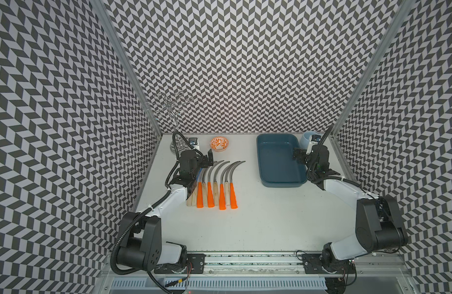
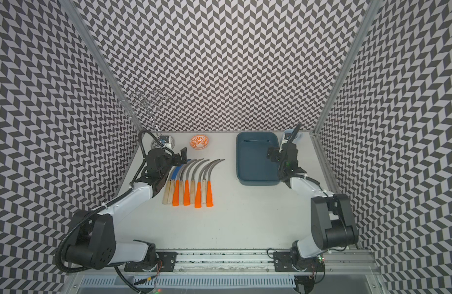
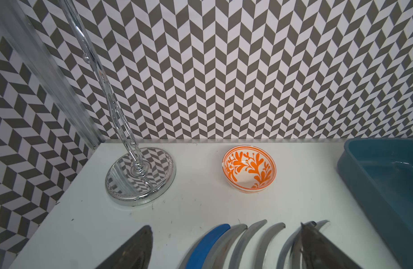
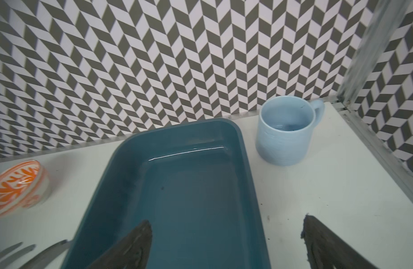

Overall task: Put small sickles into storage boxes
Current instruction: Pick up the sickle at the center of the board.

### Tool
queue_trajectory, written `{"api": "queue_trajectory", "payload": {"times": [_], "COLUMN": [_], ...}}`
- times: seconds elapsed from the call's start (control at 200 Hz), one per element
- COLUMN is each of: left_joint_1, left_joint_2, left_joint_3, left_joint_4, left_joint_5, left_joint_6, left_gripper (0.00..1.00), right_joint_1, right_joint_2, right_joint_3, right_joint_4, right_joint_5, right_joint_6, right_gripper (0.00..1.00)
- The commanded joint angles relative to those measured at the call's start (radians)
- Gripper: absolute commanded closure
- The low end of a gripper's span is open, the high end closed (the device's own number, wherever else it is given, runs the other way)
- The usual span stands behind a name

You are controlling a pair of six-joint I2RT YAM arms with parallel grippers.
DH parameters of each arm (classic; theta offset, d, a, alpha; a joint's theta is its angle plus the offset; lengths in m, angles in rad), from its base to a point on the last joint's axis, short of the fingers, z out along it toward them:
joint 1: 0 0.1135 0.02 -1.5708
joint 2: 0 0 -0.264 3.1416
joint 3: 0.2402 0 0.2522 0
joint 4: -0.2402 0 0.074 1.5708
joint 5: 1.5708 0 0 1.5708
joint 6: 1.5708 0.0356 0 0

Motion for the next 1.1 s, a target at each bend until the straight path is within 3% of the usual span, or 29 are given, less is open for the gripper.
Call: {"api": "queue_trajectory", "payload": {"times": [0.0, 0.245, 0.381, 0.506, 0.726, 0.791, 0.866, 0.991, 1.097], "left_joint_1": [-0.023, -0.029, -0.030, -0.030, -0.037, -0.037, -0.037, -0.040, -0.040], "left_joint_2": [-0.019, 0.001, 0.013, 0.037, 0.029, 0.014, -0.001, 0.018, 0.057], "left_joint_3": [0.088, 0.235, 0.226, 0.207, 0.103, 0.084, 0.065, 0.064, 0.065], "left_joint_4": [-0.281, -0.647, -0.766, -0.843, -0.881, -0.890, -0.886, -0.904, -0.907], "left_joint_5": [-0.061, -0.020, 0.059, 0.157, 0.198, 0.186, 0.184, 0.153, 0.145], "left_joint_6": [-0.108, -0.280, -0.393, -0.421, -0.471, -0.483, -0.489, -0.502, -0.508], "left_gripper": [0.00, 0.00, 0.00, 0.00, 0.01, 0.06, 0.23, 0.38, 0.40], "right_joint_1": [0.057, 0.212, 0.312, 0.429, 0.608, 0.650, 0.688, 0.720, 0.729], "right_joint_2": [0.014, -0.015, -0.045, -0.075, -0.167, -0.190, -0.212, -0.230, -0.236], "right_joint_3": [0.078, 0.240, 0.286, 0.303, 0.242, 0.233, 0.231, 0.221, 0.220], "right_joint_4": [-0.225, -0.490, -0.607, -0.707, -0.766, -0.778, -0.798, -0.807, -0.820], "right_joint_5": [-0.042, -0.137, -0.174, -0.156, -0.088, -0.073, -0.050, -0.048, -0.057], "right_joint_6": [0.070, 0.127, 0.163, 0.221, 0.382, 0.417, 0.448, 0.474, 0.475], "right_gripper": [0.00, 0.00, 0.00, 0.00, 0.01, 0.00, 0.00, 0.00, 0.00]}}
